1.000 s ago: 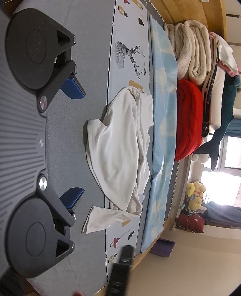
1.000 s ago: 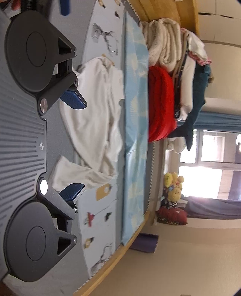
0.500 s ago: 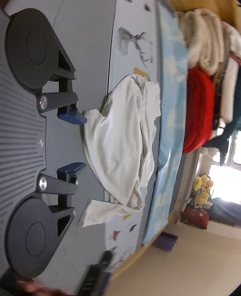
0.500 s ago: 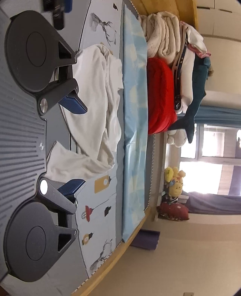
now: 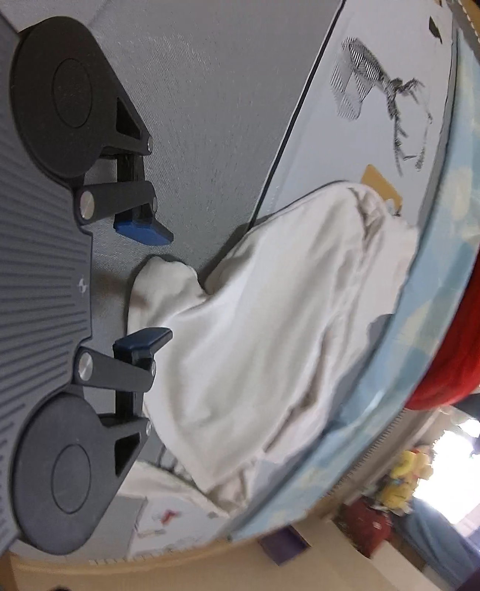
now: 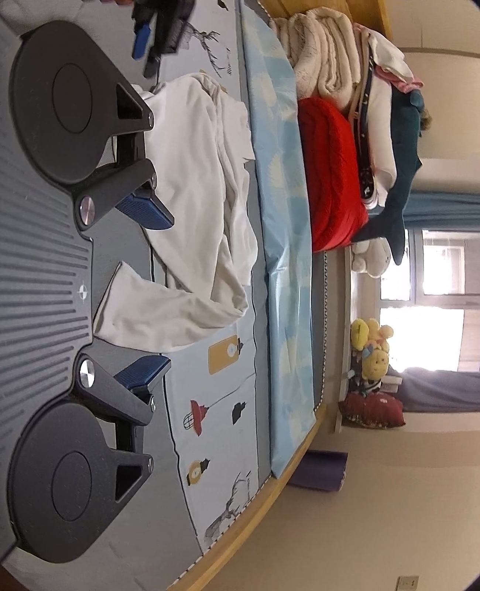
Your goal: Fold small clothes
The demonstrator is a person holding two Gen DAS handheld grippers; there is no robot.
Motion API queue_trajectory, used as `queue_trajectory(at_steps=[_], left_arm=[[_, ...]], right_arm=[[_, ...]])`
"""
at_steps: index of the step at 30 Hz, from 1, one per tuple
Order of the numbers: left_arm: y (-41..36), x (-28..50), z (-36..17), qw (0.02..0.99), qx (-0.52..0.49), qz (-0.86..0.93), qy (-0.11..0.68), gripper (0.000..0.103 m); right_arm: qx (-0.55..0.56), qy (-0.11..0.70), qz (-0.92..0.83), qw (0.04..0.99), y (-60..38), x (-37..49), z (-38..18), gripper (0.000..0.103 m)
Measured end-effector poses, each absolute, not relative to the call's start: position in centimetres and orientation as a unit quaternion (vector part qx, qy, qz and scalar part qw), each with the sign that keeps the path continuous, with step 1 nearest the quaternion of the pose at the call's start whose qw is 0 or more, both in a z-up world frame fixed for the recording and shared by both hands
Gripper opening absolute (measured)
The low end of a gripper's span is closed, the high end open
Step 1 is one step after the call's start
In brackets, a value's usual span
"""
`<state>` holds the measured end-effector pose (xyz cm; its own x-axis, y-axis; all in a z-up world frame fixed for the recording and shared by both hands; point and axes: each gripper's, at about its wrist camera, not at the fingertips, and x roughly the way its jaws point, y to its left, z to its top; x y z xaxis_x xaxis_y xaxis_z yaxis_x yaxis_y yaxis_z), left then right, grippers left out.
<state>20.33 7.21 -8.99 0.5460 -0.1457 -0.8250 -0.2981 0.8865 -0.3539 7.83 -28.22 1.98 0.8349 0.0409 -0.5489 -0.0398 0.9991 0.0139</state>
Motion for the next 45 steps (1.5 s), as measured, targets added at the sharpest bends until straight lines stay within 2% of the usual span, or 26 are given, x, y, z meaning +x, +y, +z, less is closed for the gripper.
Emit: queue_trajectory(at_steps=[4, 5, 7, 9, 10, 11, 18, 21, 26, 28, 33, 34, 35, 37, 40, 41, 45], left_arm=[[6.0, 22.3, -10.8, 0.843, -0.222, 0.044, 0.488, 0.056], [5.8, 22.7, -11.2, 0.843, -0.216, 0.045, 0.491, 0.056], [5.2, 23.3, -11.8, 0.846, -0.199, 0.047, 0.493, 0.053], [4.8, 23.2, -11.9, 0.851, -0.179, 0.045, 0.492, 0.031], [4.6, 23.2, -11.9, 0.851, -0.166, 0.038, 0.497, 0.012], [4.4, 23.0, -11.8, 0.85, -0.156, 0.029, 0.503, 0.009], [3.9, 18.8, -8.2, 0.861, -0.079, -0.024, 0.502, 0.006], [5.3, 16.0, -7.4, 0.848, -0.047, -0.037, 0.526, 0.006], [10.0, 11.4, -8.3, 0.81, 0.068, 0.008, 0.583, 0.006], [11.5, 10.0, -8.4, 0.798, 0.067, 0.009, 0.598, 0.006], [12.5, 9.3, -7.2, 0.81, 0.019, 0.026, 0.586, 0.009], [12.5, 9.6, -6.9, 0.813, 0.006, 0.034, 0.581, 0.016], [12.6, 9.9, -6.7, 0.816, -0.007, 0.04, 0.577, 0.03], [12.4, 10.8, -6.5, 0.818, -0.035, 0.06, 0.571, 0.047], [11.8, 12.2, -7.0, 0.816, -0.07, 0.083, 0.568, 0.051], [11.7, 12.5, -7.3, 0.813, -0.077, 0.088, 0.57, 0.057], [11.8, 13.7, -9.2, 0.8, -0.081, 0.12, 0.583, 0.065]], right_arm=[[-0.001, 0.288, 0.024, 0.957, -28.5, 8.5, 1.9, 0.073], [-0.002, 0.288, 0.024, 0.957, -28.6, 8.6, 1.9, 0.069], [0.0, 0.295, 0.03, 0.955, -28.7, 8.9, 1.9, 0.051], [0.001, 0.3, 0.034, 0.953, -28.8, 9.0, 1.9, 0.033], [0.001, 0.303, 0.035, 0.952, -28.9, 9.0, 1.9, 0.03], [0.0, 0.305, 0.037, 0.952, -28.9, 9.1, 1.9, 0.024], [0.003, 0.316, 0.023, 0.948, -29.5, 9.1, 1.4, 0.023], [0.017, 0.327, 0.019, 0.945, -29.5, 8.8, 0.9, 0.023], [0.022, 0.337, 0.023, 0.941, -28.4, 8.3, 0.7, 0.023], [0.02, 0.341, 0.027, 0.94, -27.6, 8.2, 0.6, 0.023], [0.009, 0.353, 0.036, 0.935, -25.6, 9.1, -0.2, 0.023], [0.007, 0.36, 0.036, 0.932, -25.3, 9.5, -0.5, 0.023], [0.004, 0.367, 0.036, 0.93, -24.9, 9.8, -0.8, 0.024], [-0.007, 0.385, 0.038, 0.922, -24.1, 10.7, -1.5, 0.026], [-0.027, 0.4, 0.043, 0.915, -23.2, 12.1, -2.8, 0.033], [-0.039, 0.403, 0.041, 0.914, -22.9, 12.7, -3.3, 0.037], [-0.071, 0.41, 0.031, 0.909, -22.3, 15.1, -5.2, 0.053]])
